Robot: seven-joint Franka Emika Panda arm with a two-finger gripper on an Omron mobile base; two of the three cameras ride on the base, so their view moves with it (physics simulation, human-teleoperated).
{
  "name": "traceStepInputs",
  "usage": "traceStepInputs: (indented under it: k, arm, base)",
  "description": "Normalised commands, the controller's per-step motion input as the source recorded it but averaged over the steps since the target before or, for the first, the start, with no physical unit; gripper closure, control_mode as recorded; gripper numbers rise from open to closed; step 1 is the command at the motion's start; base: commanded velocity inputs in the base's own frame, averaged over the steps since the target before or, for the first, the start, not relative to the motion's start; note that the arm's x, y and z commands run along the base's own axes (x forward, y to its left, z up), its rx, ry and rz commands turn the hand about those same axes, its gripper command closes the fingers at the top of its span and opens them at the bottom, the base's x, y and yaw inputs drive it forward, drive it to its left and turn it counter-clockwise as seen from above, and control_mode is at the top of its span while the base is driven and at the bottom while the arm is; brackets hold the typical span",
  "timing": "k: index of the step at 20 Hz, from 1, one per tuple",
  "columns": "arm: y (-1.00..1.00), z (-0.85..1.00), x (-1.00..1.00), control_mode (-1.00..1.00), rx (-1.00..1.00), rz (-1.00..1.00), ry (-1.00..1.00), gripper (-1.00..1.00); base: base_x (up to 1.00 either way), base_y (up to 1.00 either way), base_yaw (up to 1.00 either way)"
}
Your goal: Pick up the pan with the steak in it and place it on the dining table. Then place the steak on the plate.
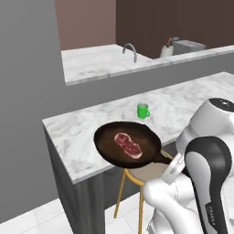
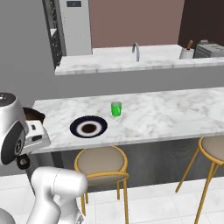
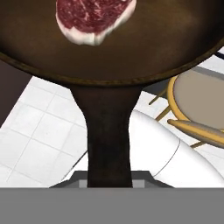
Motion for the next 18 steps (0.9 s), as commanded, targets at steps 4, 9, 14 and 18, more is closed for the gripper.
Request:
traceStepInputs:
  k: [4, 9, 14, 18]
  arm:
    - [0.1, -0.37, 0.0, -1.0, 0.0, 0.0, 0.08, 1.0]
    - [0.14, -0.32, 0.04, -1.0, 0.0, 0.0, 0.08, 1.0]
    - [0.18, -0.28, 0.19, -1.0, 0.0, -0.01, 0.03, 1.0]
    - [0.27, -0.28, 0.31, -1.0, 0.0, -0.03, 0.0, 1.0]
  base:
    - [0.0, 0.0, 0.0]
    - [0.0, 0.0, 0.0]
    - [0.0, 0.0, 0.0]
    - [0.0, 0.0, 0.0]
